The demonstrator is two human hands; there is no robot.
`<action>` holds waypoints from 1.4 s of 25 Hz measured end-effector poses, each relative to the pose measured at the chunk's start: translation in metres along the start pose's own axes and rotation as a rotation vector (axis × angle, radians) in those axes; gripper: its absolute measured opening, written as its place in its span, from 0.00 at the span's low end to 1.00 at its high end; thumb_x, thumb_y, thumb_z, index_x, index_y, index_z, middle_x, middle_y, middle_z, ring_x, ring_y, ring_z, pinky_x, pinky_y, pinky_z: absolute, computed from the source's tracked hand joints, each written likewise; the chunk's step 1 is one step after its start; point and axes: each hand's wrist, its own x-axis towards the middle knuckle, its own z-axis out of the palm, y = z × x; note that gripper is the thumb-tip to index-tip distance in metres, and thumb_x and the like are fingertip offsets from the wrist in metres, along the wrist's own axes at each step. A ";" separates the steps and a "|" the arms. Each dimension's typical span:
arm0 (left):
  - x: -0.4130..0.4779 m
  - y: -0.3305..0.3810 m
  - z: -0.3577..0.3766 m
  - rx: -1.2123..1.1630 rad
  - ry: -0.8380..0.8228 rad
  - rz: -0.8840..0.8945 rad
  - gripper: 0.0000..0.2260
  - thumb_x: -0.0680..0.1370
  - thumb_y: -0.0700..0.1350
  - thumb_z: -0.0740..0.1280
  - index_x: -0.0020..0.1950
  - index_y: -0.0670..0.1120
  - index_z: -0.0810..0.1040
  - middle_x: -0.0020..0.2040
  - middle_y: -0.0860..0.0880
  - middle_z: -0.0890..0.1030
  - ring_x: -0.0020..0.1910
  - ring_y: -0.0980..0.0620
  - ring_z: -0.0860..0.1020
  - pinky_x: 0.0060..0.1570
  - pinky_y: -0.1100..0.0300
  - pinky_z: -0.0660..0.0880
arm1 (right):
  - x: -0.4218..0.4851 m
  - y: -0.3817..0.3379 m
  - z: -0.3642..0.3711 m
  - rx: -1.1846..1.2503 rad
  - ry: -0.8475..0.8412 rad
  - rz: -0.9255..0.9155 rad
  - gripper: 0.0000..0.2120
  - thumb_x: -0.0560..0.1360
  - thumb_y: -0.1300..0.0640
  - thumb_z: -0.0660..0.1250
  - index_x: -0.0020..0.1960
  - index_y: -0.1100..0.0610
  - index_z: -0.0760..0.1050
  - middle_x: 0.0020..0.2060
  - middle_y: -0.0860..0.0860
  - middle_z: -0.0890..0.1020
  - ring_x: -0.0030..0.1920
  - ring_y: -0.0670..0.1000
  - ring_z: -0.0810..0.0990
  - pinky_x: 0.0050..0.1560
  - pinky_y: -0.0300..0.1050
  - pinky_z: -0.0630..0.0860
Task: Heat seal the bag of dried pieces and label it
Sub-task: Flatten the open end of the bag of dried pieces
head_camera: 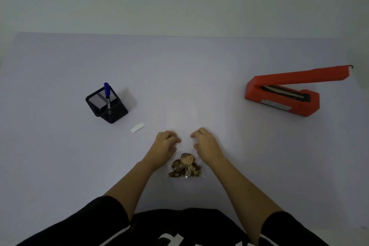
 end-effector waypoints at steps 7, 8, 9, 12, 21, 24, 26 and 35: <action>0.013 0.000 -0.014 0.033 -0.112 -0.074 0.25 0.72 0.43 0.69 0.68 0.45 0.68 0.67 0.46 0.68 0.65 0.44 0.62 0.65 0.54 0.63 | 0.004 0.003 -0.007 -0.065 -0.028 0.007 0.21 0.72 0.63 0.68 0.64 0.60 0.68 0.60 0.56 0.71 0.60 0.57 0.69 0.58 0.49 0.70; 0.012 0.001 -0.012 0.035 -0.096 -0.055 0.22 0.72 0.42 0.69 0.65 0.44 0.70 0.64 0.46 0.70 0.62 0.44 0.64 0.64 0.53 0.65 | 0.002 0.003 -0.004 -0.035 -0.026 -0.029 0.17 0.72 0.65 0.67 0.60 0.60 0.71 0.56 0.56 0.74 0.57 0.57 0.71 0.56 0.49 0.71; 0.010 0.001 -0.009 0.037 -0.090 -0.034 0.18 0.72 0.41 0.68 0.62 0.45 0.73 0.61 0.45 0.72 0.59 0.44 0.66 0.62 0.51 0.67 | 0.000 0.004 -0.001 0.003 -0.033 -0.064 0.14 0.71 0.67 0.66 0.56 0.60 0.74 0.52 0.56 0.77 0.54 0.57 0.73 0.54 0.51 0.72; 0.010 0.000 -0.009 0.034 -0.124 -0.041 0.14 0.73 0.41 0.68 0.58 0.46 0.76 0.59 0.45 0.72 0.59 0.45 0.66 0.61 0.53 0.67 | 0.000 0.007 -0.001 0.058 -0.074 -0.087 0.15 0.71 0.69 0.65 0.55 0.59 0.76 0.52 0.56 0.78 0.55 0.55 0.73 0.56 0.52 0.72; 0.040 0.004 -0.031 0.200 -0.267 -0.076 0.43 0.65 0.52 0.75 0.74 0.46 0.55 0.72 0.46 0.59 0.69 0.43 0.57 0.65 0.50 0.63 | 0.024 -0.001 -0.021 -0.126 -0.174 -0.029 0.38 0.66 0.63 0.71 0.71 0.55 0.57 0.70 0.51 0.61 0.69 0.54 0.60 0.64 0.54 0.62; 0.046 0.003 -0.034 0.278 -0.285 -0.055 0.45 0.64 0.55 0.74 0.74 0.46 0.54 0.72 0.46 0.58 0.69 0.42 0.57 0.65 0.49 0.63 | 0.030 -0.003 -0.025 -0.141 -0.202 -0.022 0.42 0.64 0.62 0.72 0.72 0.56 0.54 0.71 0.52 0.58 0.70 0.54 0.58 0.65 0.55 0.61; 0.049 0.002 -0.034 0.251 -0.276 -0.060 0.40 0.67 0.58 0.68 0.73 0.46 0.56 0.72 0.46 0.59 0.68 0.43 0.59 0.64 0.49 0.63 | 0.033 -0.002 -0.028 -0.131 -0.233 -0.029 0.43 0.64 0.61 0.71 0.72 0.56 0.53 0.71 0.52 0.58 0.70 0.54 0.57 0.66 0.55 0.61; 0.070 0.006 -0.034 0.351 -0.152 -0.052 0.22 0.75 0.41 0.62 0.69 0.45 0.64 0.68 0.44 0.66 0.63 0.42 0.65 0.58 0.50 0.66 | 0.047 0.005 -0.029 -0.160 -0.129 -0.038 0.31 0.72 0.58 0.68 0.70 0.52 0.59 0.69 0.50 0.62 0.68 0.53 0.63 0.63 0.54 0.63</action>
